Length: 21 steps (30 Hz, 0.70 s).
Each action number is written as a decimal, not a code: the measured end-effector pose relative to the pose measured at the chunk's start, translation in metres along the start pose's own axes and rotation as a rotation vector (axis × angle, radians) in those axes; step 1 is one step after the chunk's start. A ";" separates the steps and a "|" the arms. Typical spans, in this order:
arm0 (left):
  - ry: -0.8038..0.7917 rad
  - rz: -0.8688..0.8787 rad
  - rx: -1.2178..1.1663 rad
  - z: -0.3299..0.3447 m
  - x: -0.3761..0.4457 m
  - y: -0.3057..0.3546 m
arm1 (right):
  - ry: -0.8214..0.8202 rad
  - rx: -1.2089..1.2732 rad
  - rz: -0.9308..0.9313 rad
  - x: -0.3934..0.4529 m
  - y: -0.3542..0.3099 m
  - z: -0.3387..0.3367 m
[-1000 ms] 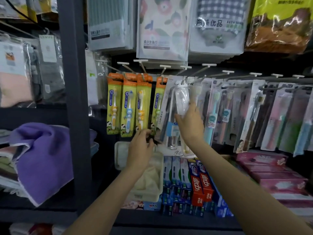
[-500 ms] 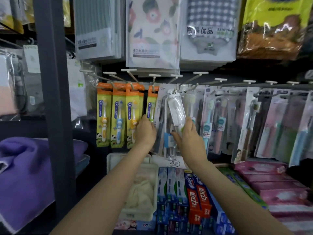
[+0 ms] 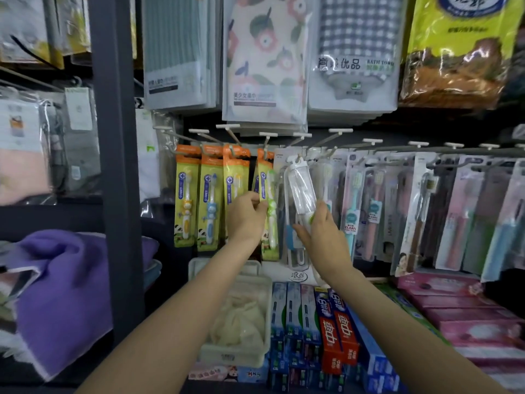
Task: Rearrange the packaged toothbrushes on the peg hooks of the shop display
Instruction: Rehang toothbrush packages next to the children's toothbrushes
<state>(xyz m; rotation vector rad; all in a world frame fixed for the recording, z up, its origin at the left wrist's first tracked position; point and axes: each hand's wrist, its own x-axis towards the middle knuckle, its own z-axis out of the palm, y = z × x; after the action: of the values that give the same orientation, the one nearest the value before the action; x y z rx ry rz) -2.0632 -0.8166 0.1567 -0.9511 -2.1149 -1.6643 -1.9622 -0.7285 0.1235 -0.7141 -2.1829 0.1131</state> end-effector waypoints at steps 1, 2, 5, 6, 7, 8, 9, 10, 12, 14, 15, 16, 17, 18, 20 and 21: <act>-0.003 -0.021 -0.035 -0.008 0.001 -0.001 | -0.010 0.024 0.004 0.000 -0.001 -0.001; -0.006 -0.057 -0.071 -0.015 0.003 -0.002 | -0.020 0.046 0.010 0.000 -0.001 -0.002; 0.003 -0.140 -0.149 -0.033 0.008 -0.006 | -0.046 0.078 0.020 0.001 -0.003 -0.003; -0.006 -0.136 -0.134 -0.035 0.007 -0.006 | -0.050 0.087 0.021 0.001 -0.003 -0.003; -0.022 -0.124 -0.109 -0.036 0.005 -0.005 | -0.056 0.095 0.022 0.001 -0.003 -0.004; -0.040 -0.113 -0.089 -0.038 0.002 -0.004 | -0.063 0.099 0.026 0.001 -0.004 -0.004; -0.057 -0.105 -0.084 -0.038 -0.003 -0.005 | -0.071 0.097 0.032 0.001 -0.004 -0.005; -0.069 -0.096 -0.094 -0.038 -0.008 -0.007 | -0.077 0.092 0.037 0.000 -0.004 -0.006; -0.094 -0.085 -0.136 -0.039 -0.021 -0.017 | -0.089 0.081 0.043 -0.004 -0.004 -0.007; -0.116 -0.083 -0.177 -0.038 -0.035 -0.033 | -0.092 0.084 0.035 -0.008 -0.005 -0.008; -0.114 -0.094 -0.202 -0.038 -0.042 -0.042 | -0.077 0.079 0.027 -0.011 -0.006 -0.008; -0.093 -0.104 -0.227 -0.038 -0.048 -0.049 | -0.035 0.065 0.010 -0.014 -0.007 -0.009; -0.052 -0.121 -0.243 -0.039 -0.052 -0.055 | 0.031 0.045 -0.027 -0.016 -0.009 -0.010; 0.008 -0.134 -0.249 -0.041 -0.053 -0.061 | 0.115 0.036 -0.087 -0.018 -0.012 -0.010; 0.145 -0.142 -0.235 -0.049 -0.051 -0.070 | 0.265 0.092 -0.249 -0.020 -0.028 -0.009; 0.208 -0.140 -0.234 -0.052 -0.049 -0.074 | 0.286 0.127 -0.332 -0.022 -0.040 -0.009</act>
<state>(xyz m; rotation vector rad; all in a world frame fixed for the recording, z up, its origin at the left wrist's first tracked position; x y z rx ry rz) -2.0838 -0.8901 0.0870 -0.6677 -1.9183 -2.0189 -1.9623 -0.7747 0.1270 -0.2709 -1.9677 -0.0220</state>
